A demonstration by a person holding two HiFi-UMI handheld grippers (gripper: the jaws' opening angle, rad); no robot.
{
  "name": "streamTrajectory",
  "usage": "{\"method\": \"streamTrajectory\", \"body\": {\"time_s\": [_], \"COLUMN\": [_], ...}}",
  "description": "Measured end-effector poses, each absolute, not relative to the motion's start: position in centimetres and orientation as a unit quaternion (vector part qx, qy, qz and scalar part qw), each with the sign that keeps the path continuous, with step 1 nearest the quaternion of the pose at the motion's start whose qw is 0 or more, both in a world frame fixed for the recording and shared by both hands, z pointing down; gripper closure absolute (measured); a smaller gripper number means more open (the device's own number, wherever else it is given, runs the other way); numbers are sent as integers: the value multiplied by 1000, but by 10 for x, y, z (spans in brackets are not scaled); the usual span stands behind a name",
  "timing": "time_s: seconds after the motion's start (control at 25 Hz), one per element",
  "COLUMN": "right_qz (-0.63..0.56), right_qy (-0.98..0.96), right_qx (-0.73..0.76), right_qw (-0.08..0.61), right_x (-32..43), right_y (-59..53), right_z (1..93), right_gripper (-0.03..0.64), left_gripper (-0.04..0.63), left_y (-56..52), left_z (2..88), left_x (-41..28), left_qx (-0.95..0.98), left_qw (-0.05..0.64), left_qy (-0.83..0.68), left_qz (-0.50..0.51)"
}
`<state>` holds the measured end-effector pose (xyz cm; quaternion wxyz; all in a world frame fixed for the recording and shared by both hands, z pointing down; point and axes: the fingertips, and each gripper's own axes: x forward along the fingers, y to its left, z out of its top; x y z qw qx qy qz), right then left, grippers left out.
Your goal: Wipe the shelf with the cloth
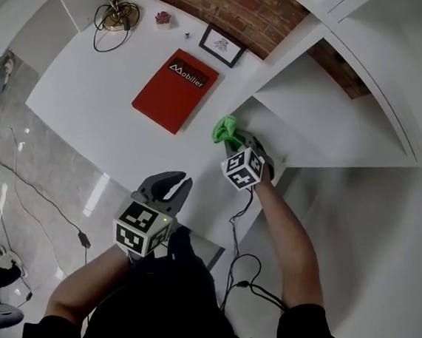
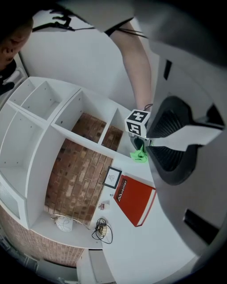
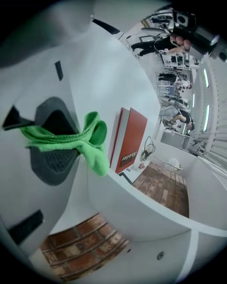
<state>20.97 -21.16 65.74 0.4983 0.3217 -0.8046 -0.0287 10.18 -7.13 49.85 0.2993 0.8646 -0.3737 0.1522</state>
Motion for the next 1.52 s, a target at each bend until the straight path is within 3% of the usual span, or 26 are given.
{"method": "streamTrajectory", "body": {"time_s": [0.28, 0.64, 0.84, 1.52], "right_qz": [-85, -80, -86, 0], "right_qy": [-755, -679, -664, -704], "right_qx": [425, 502, 471, 432], "right_qw": [492, 529, 575, 564], "right_x": [257, 336, 345, 308], "right_y": [-239, -320, -335, -254], "right_z": [625, 638, 656, 673], "right_gripper": [560, 560, 560, 561], "left_gripper": [538, 538, 538, 538], "left_y": [-74, -71, -66, -64], "left_z": [491, 511, 522, 510], "left_x": [103, 52, 34, 61], "left_qx": [868, 834, 820, 842], "left_qw": [295, 319, 332, 328], "left_qy": [-371, -424, -442, -408], "left_qz": [146, 149, 150, 128]}}
